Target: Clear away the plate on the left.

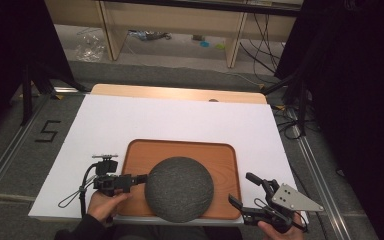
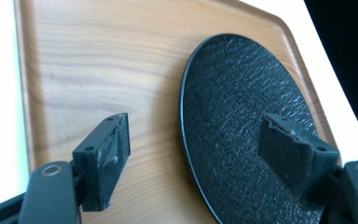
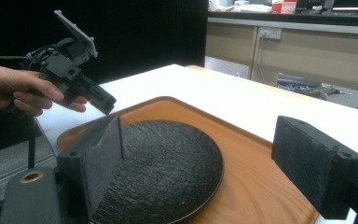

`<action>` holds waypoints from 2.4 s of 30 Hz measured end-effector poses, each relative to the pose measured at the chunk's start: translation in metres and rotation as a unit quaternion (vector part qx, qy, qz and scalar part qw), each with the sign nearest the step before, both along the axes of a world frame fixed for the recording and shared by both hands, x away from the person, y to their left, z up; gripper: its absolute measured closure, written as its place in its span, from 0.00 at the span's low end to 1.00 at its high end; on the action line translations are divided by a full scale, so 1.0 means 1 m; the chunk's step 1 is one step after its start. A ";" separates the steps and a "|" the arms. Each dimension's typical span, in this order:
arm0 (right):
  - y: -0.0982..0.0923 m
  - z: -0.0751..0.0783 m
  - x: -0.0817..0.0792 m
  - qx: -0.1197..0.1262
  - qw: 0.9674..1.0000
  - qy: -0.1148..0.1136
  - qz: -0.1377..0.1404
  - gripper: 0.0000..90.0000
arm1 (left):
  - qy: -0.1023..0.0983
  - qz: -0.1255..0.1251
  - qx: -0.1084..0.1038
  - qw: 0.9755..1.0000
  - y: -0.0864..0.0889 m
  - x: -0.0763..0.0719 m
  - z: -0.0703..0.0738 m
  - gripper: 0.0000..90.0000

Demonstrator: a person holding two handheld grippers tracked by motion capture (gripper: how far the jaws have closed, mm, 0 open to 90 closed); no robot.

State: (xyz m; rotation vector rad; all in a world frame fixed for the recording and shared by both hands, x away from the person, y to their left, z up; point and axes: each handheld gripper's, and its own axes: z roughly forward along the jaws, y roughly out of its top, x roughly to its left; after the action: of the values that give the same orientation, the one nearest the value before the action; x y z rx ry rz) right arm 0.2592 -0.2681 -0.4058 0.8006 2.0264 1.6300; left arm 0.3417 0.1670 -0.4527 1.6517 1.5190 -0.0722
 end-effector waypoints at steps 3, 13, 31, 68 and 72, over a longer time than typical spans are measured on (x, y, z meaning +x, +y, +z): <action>0.000 0.000 0.000 0.000 1.000 0.001 0.000 0.20 | -0.006 -0.002 -0.009 1.000 0.002 0.000 0.001 0.27; 0.000 0.000 -0.001 0.000 1.000 -0.001 -0.005 0.20 | -0.060 -0.001 -0.028 0.998 0.008 -0.004 0.011 0.22; -0.001 0.000 0.000 -0.004 1.000 -0.009 -0.005 0.19 | -0.168 0.001 -0.019 0.986 0.013 -0.017 0.031 0.21; 0.000 0.000 0.000 -0.001 1.000 -0.011 0.003 0.18 | -0.311 -0.110 0.052 0.943 0.005 -0.071 0.049 0.18; 0.001 0.000 0.001 0.003 1.000 -0.015 0.004 0.18 | -0.313 -0.120 0.054 0.941 0.001 -0.075 0.047 0.18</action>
State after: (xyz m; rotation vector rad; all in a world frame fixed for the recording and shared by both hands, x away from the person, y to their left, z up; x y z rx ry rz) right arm 0.2597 -0.2673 -0.4058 0.7677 2.0066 1.6435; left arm 0.2669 0.1677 -0.4061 1.7200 0.8481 0.3787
